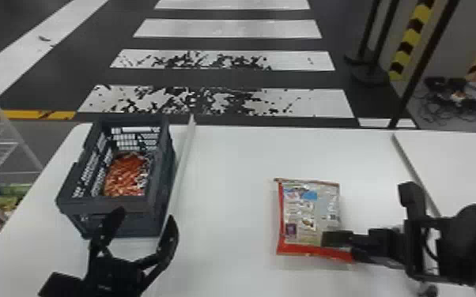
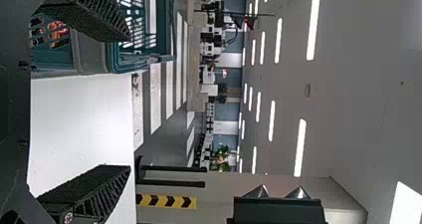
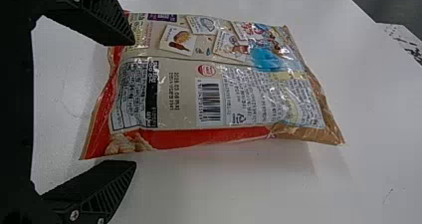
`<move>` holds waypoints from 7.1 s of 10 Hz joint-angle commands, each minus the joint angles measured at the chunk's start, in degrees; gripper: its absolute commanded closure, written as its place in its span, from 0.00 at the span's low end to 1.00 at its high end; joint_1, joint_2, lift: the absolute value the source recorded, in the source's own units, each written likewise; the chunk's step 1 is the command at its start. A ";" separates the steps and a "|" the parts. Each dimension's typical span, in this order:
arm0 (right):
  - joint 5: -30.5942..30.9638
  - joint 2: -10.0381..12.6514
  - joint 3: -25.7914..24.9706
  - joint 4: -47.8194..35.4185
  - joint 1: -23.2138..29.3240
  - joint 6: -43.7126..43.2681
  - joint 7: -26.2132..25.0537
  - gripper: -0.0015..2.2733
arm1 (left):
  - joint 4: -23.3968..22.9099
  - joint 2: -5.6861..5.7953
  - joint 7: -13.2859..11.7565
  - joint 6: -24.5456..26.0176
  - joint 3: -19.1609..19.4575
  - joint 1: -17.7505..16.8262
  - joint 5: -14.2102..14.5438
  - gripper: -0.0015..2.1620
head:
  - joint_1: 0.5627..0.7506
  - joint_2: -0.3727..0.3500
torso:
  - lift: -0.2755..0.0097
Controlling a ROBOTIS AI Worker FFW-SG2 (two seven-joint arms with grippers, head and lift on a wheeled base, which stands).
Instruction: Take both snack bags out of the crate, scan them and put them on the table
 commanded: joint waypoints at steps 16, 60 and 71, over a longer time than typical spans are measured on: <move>0.34 1.16 -9.20 -10.88 0.32 -2.87 -2.26 0.99 | 0.09 0.18 0.00 -0.18 0.09 0.00 0.26 0.04 | 0.70 0.49 | 0.64; 8.69 3.71 13.74 -18.87 21.85 -76.00 -49.99 0.02 | -1.85 -0.09 -0.09 -0.35 1.14 1.06 0.09 0.04 | 0.70 0.36 | 0.64; 13.35 2.04 26.05 -14.83 33.19 -93.57 -60.53 0.02 | -4.57 -0.35 1.58 0.18 0.44 -0.18 0.53 0.04 | 0.70 0.55 | 0.64</move>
